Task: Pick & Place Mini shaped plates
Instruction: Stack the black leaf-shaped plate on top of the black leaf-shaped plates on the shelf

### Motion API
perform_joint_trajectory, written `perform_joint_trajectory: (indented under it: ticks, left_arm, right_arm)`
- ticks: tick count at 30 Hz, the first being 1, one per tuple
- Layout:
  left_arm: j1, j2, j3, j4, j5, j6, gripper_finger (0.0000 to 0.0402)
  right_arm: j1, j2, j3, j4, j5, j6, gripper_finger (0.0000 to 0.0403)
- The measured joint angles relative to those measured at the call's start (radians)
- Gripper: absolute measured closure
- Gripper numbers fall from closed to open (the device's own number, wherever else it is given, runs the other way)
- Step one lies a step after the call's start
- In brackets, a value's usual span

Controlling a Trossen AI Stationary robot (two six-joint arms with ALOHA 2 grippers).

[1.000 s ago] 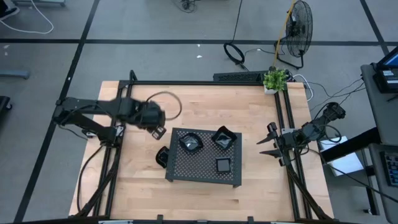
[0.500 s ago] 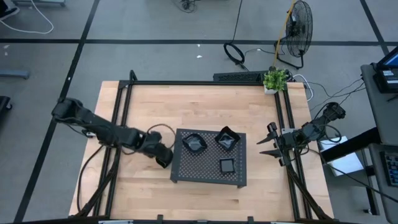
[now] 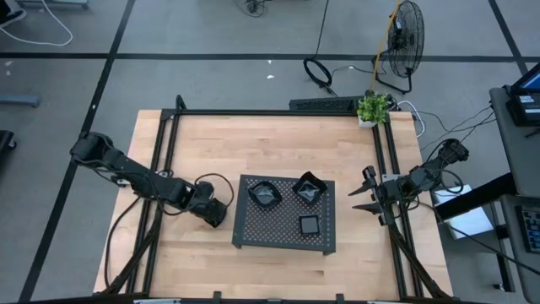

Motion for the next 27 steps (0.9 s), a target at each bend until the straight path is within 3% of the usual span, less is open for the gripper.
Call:
perform_joint_trajectory:
  ticks: [12, 27]
  left_arm:
    - [0.045, -0.041, 0.024, -0.135, 0.04, 0.068, 0.0262]
    - [0.034, -0.052, 0.017, -0.268, 0.021, -0.053, 0.0273]
  right_arm:
    - [0.0, 0.0, 0.0, 0.0, 0.0, 0.0, 0.0238]
    - [0.0, 0.0, 0.0, 0.0, 0.0, 0.0, 0.0238]
